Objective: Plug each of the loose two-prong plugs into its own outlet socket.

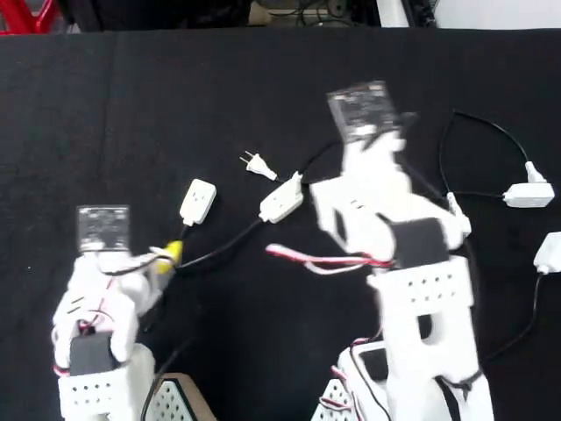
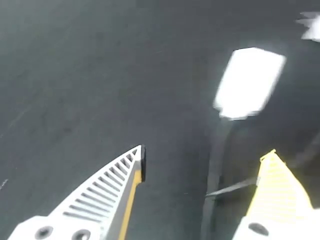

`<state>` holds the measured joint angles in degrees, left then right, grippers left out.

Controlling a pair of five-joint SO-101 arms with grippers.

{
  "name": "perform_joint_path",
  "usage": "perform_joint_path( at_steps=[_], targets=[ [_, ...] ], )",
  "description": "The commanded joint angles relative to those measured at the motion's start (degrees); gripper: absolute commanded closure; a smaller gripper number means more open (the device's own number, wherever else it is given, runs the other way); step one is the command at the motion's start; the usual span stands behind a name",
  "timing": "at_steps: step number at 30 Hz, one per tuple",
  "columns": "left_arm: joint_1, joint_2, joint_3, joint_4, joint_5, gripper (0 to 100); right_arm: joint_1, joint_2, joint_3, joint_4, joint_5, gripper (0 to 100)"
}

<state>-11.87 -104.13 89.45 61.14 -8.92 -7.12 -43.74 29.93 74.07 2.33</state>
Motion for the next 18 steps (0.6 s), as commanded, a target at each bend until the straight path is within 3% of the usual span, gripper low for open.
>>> perform_joint_path(
  at_steps=[1,5,8,14,18],
  targets=[
    [8.8,1.2,-5.6,-2.5,0.8,65,6.8,-1.4,0.6,1.7,2.7,81.9],
    [10.9,10.7,-8.0,-11.3,1.0,68,9.8,-1.4,7.5,-2.8,12.2,82.1],
    [12.8,26.0,-14.9,-14.9,1.0,68,12.4,-1.4,13.7,-12.7,12.0,82.1],
    [17.9,63.9,-36.0,-15.6,0.4,68,13.3,-1.5,20.4,-18.9,12.0,82.2],
    [18.2,83.8,-48.6,-15.2,-4.9,68,13.1,-1.5,27.0,-29.3,9.1,82.2]
  ],
)
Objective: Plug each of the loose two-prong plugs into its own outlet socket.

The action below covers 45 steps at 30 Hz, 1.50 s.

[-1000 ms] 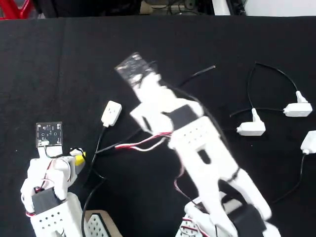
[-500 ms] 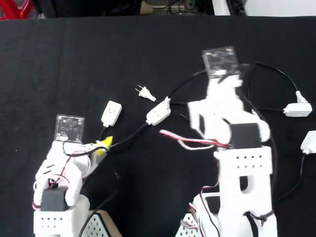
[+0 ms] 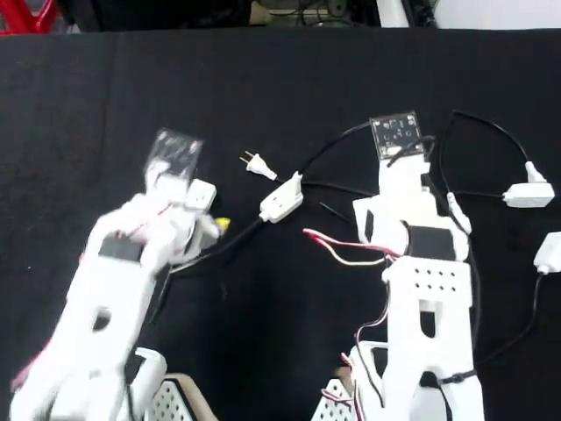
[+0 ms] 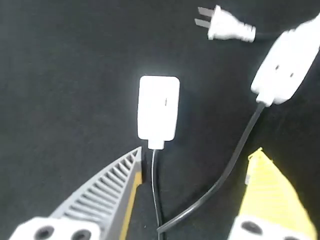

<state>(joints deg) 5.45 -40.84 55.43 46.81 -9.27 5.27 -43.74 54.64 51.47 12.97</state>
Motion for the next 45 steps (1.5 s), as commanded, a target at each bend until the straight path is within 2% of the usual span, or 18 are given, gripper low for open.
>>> perform_joint_path(
  at_steps=[1,6,9,16,25,29,33,37,42,45],
  targets=[
    [0.6,24.4,-17.0,-0.7,-5.7,68,0.7,-1.5,3.1,-8.1,-1.5,82.2],
    [0.0,36.5,-29.0,6.2,-6.9,74,0.5,-1.5,3.7,-9.1,-1.5,82.2],
    [0.0,40.7,-33.5,6.8,-6.9,75,0.5,-1.4,3.7,-9.1,-1.5,82.2],
    [-0.1,46.2,-37.3,5.9,-7.2,75,0.5,-1.4,3.8,-9.1,-1.5,82.2],
    [-3.5,57.1,-43.6,6.6,-9.7,75,0.4,-1.4,3.8,-9.1,-1.5,82.2],
    [-4.3,59.8,-47.7,12.9,-11.3,76,0.4,-1.4,3.8,-9.1,-1.5,82.2],
    [-6.1,60.3,-49.6,14.8,-12.1,76,0.4,-1.4,3.8,-9.1,-1.5,82.2],
    [-7.3,60.3,-50.7,15.5,-12.1,84,0.4,-1.4,3.8,-9.1,-1.4,82.2],
    [-7.2,60.2,-53.3,22.0,-12.1,96,0.4,-1.4,3.8,-9.2,-1.4,82.2],
    [-7.2,60.0,-53.8,24.4,-12.0,97,0.4,-1.4,4.4,-9.8,-1.4,82.2]
  ],
)
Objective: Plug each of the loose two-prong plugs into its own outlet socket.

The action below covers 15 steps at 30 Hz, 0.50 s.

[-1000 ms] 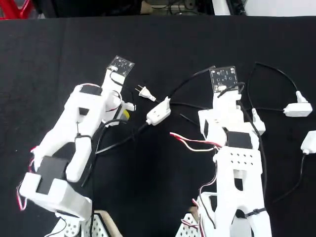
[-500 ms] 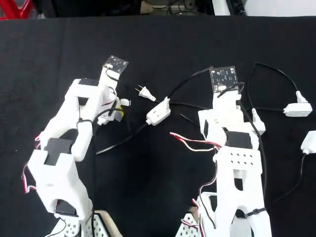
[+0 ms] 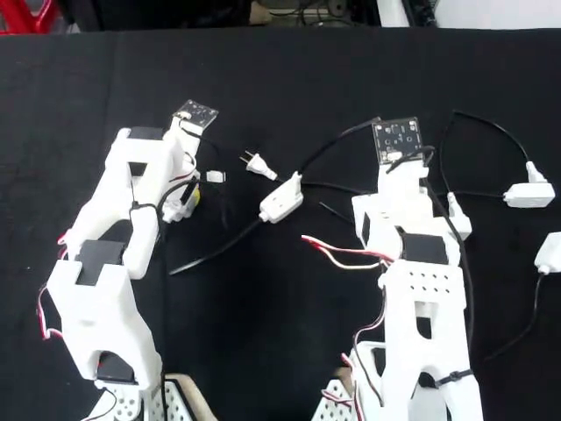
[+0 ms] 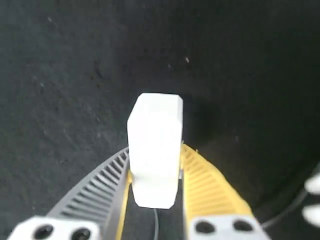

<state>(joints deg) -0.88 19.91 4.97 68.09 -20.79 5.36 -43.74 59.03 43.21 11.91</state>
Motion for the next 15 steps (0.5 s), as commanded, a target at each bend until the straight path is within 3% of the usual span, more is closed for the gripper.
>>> perform_joint_path(
  at_steps=[1,11,13,15],
  targets=[
    [-0.8,-1.5,-2.9,3.3,-0.5,97,0.4,-1.4,0.4,-2.3,-0.4,82.2],
    [-0.1,-26.2,16.5,4.5,-5.2,97,-0.3,-1.3,1.5,-4.2,-0.4,82.2],
    [1.1,-31.8,20.3,8.4,-9.5,97,-0.9,-1.3,1.5,-4.1,0.4,82.2],
    [4.5,-35.2,24.1,14.8,-18.3,97,-1.1,-0.1,1.3,-4.1,1.4,82.2]
  ],
)
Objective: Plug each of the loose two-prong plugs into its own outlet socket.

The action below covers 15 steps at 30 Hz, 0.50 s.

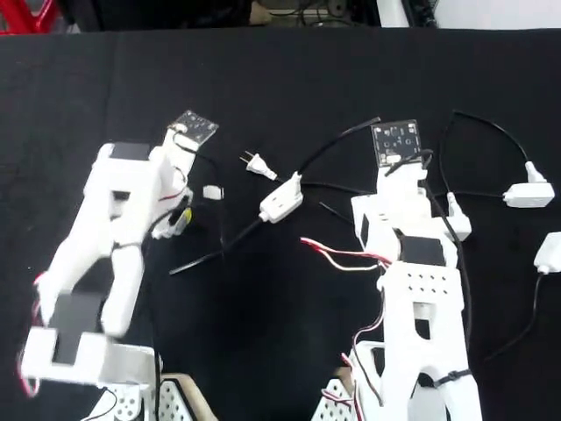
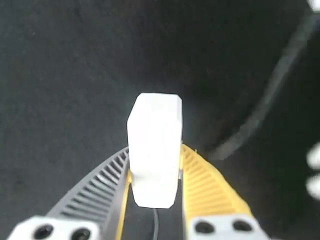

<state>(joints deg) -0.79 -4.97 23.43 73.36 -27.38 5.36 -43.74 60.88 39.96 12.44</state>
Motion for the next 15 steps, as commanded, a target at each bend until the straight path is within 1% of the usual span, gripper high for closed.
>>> perform_joint_path(
  at_steps=[1,4,7,10,12,15],
  targets=[
    [6.5,-11.9,7.5,11.7,-14.0,97,-1.1,0.9,-0.7,-1.0,1.1,82.2],
    [10.6,-13.9,11.5,11.8,-14.6,97,-1.1,5.5,-3.2,-0.9,1.1,82.2],
    [13.1,-14.4,16.3,6.9,-14.7,97,-0.9,10.9,-6.1,-0.9,1.1,82.2],
    [14.4,-14.3,21.5,0.7,-14.7,97,-0.8,14.9,-8.3,-0.9,1.1,82.2],
    [14.1,-14.9,23.3,-2.0,-14.7,97,-0.7,15.7,-8.8,-0.9,1.1,82.2],
    [13.9,-14.3,23.3,-2.8,-14.9,97,-0.7,15.0,-8.6,-0.9,1.1,82.2]
  ],
)
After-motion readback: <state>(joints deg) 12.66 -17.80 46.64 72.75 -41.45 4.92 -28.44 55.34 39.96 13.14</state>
